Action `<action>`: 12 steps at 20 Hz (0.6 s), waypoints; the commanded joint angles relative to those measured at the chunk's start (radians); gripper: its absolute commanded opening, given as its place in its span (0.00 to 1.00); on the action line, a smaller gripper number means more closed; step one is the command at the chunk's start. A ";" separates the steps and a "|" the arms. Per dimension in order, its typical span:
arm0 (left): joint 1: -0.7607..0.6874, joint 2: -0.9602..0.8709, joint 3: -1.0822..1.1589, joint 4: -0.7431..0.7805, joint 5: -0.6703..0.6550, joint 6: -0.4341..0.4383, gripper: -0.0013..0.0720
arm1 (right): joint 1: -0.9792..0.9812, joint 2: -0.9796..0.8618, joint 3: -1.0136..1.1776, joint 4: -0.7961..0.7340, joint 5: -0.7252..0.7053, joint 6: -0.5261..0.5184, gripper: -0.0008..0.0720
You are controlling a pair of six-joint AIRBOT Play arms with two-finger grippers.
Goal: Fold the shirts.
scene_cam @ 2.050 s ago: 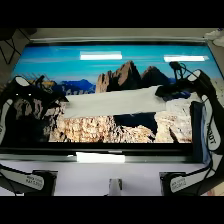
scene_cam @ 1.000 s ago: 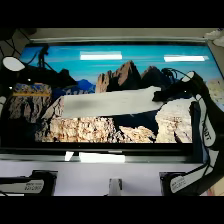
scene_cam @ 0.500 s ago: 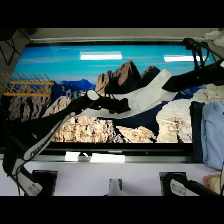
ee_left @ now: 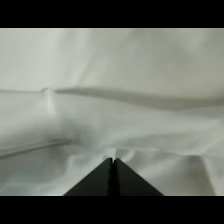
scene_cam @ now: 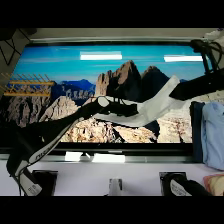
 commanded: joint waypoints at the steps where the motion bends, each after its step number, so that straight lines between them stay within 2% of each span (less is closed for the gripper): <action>1: 0.110 0.152 0.002 0.357 -0.082 -0.055 0.06 | 0.102 -0.051 0.000 -0.050 -0.047 0.004 0.04; 4: 0.260 0.354 0.002 0.552 -0.139 -0.105 0.06 | 0.278 -0.150 0.000 -0.018 -0.227 0.036 0.05; 8: 0.464 0.615 0.002 0.566 -0.202 -0.106 0.06 | 0.435 -0.342 0.000 0.121 -0.473 0.057 0.05; 12: 0.539 0.792 0.000 0.566 -0.257 -0.106 0.06 | 0.510 -0.557 0.000 0.415 -0.630 0.016 0.05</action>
